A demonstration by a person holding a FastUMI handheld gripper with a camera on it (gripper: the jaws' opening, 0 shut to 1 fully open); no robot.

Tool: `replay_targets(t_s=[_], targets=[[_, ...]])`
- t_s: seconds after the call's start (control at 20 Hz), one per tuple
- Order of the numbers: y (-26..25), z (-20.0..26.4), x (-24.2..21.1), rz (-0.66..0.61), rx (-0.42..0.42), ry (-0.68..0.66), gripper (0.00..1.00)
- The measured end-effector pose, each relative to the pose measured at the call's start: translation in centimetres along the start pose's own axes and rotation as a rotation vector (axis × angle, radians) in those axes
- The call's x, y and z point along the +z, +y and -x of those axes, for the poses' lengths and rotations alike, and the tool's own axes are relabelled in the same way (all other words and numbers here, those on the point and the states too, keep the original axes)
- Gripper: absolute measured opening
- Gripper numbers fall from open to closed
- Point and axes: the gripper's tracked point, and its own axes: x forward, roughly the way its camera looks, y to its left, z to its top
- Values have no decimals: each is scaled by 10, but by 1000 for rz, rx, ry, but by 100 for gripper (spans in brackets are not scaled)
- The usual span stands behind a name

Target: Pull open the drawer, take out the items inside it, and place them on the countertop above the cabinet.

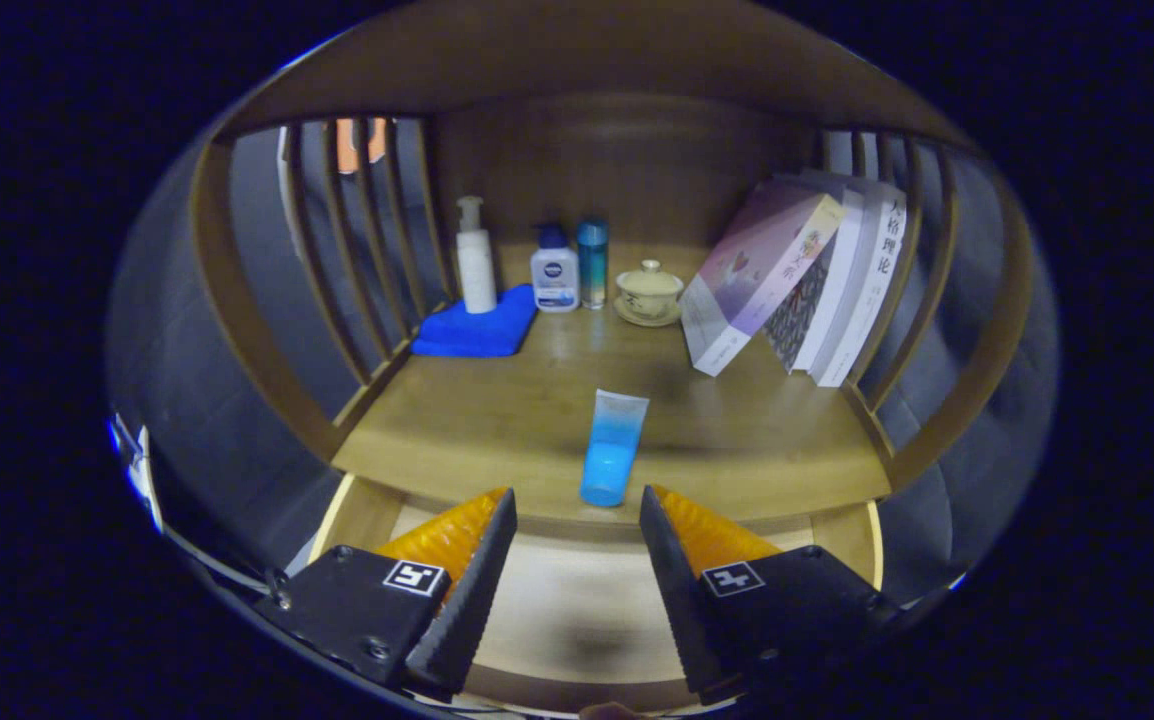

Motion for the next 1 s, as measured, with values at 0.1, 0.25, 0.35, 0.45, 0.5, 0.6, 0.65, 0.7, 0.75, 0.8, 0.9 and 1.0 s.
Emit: replay_targets(t_s=[0.1,0.25,0.35,0.45,0.5,0.6,0.65,0.7,0.75,0.8,0.9,1.0], targets=[[6,24,-7,13,9,-72,80],[12,58,-28,5,21,-183,82],[12,73,-48,8,10,-250,89],[13,80,-70,20,4,-293,99],[13,85,-81,25,4,-316,99],[14,90,-101,26,-1,-342,99],[13,94,-111,21,-8,-358,99],[12,99,-123,13,-10,-373,99],[12,102,-135,-4,-16,-389,99],[14,104,-146,-14,-11,-401,99],[13,107,-166,-13,-15,-418,99],[8,109,-185,-8,-40,-426,99]])
